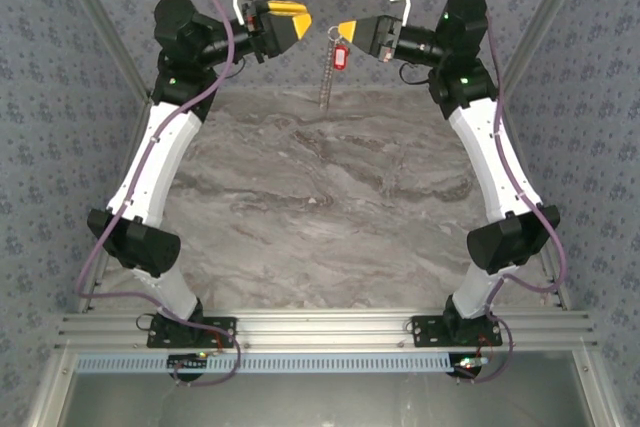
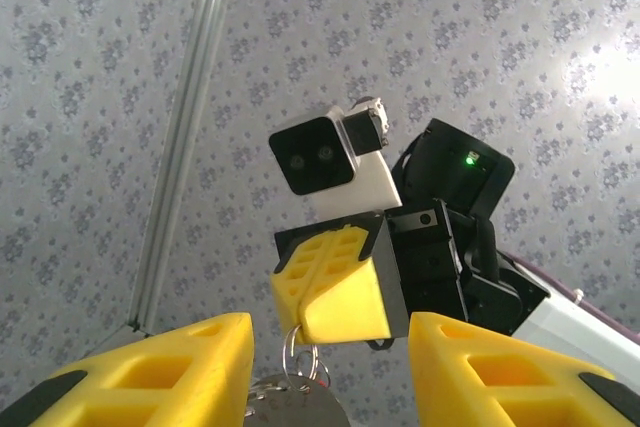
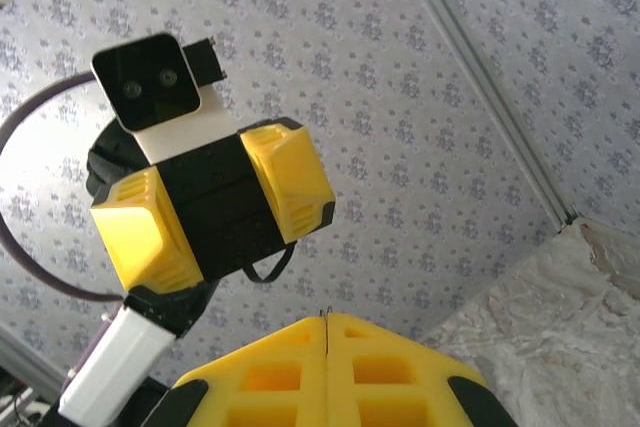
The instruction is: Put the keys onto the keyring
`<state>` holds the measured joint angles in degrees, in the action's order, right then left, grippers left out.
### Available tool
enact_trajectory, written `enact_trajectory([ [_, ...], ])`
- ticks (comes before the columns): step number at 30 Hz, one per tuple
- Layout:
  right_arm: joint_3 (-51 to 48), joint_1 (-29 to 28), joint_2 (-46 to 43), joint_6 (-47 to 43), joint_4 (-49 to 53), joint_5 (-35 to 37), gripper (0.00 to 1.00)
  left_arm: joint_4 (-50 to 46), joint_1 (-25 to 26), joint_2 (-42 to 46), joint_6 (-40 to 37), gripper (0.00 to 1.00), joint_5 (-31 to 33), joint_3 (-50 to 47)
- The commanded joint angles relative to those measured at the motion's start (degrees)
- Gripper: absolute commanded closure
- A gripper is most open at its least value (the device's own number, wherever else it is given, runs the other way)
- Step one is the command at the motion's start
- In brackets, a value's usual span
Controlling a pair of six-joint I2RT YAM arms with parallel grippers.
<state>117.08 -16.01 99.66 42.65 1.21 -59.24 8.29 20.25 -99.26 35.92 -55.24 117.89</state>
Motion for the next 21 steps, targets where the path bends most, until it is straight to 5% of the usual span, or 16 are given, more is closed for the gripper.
enact_trajectory([
  [1, 2.26, -0.15, -0.69, -4.17, 3.98, -2.45, 1.00, -3.28, -0.04, -1.83, -1.82, 0.55, -3.56, 2.80],
  [21, -0.37, -2.70, -0.51, 4.45, -7.13, -1.24, 1.00, -5.83, 0.66, -3.66, -1.57, 0.55, -7.11, 4.98],
])
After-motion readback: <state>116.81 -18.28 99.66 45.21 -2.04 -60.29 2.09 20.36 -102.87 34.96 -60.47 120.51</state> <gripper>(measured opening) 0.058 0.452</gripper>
